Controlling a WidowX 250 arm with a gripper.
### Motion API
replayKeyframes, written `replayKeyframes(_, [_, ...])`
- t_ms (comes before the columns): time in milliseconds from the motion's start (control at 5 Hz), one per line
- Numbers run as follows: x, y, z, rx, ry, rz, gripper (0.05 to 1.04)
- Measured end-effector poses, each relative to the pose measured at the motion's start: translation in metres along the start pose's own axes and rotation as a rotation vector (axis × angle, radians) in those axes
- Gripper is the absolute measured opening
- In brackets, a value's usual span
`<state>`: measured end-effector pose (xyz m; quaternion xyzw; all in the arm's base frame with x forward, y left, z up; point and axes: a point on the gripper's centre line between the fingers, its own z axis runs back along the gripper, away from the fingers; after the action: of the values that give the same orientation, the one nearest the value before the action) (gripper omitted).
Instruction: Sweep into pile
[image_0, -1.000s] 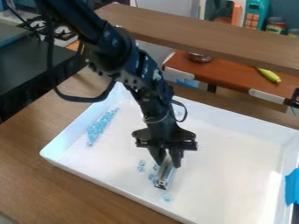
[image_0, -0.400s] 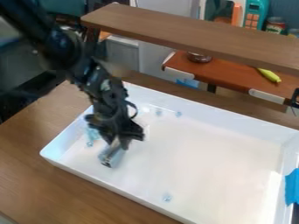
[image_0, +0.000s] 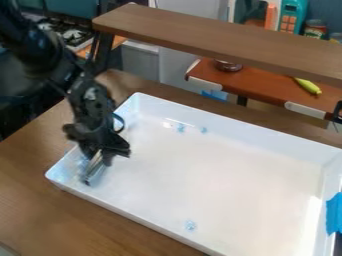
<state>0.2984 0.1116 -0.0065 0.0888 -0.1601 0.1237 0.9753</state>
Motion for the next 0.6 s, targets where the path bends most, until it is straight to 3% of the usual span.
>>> replayKeyframes(200, [-0.007,-0.009,0.018,-0.103,0.045,0.014,0.364])
replayKeyframes(400, [0.005,-0.041,0.052,-0.264,0.041,0.067,0.364])
replayKeyframes(600, [0.011,-0.087,0.068,-0.341,0.046,0.056,0.354])
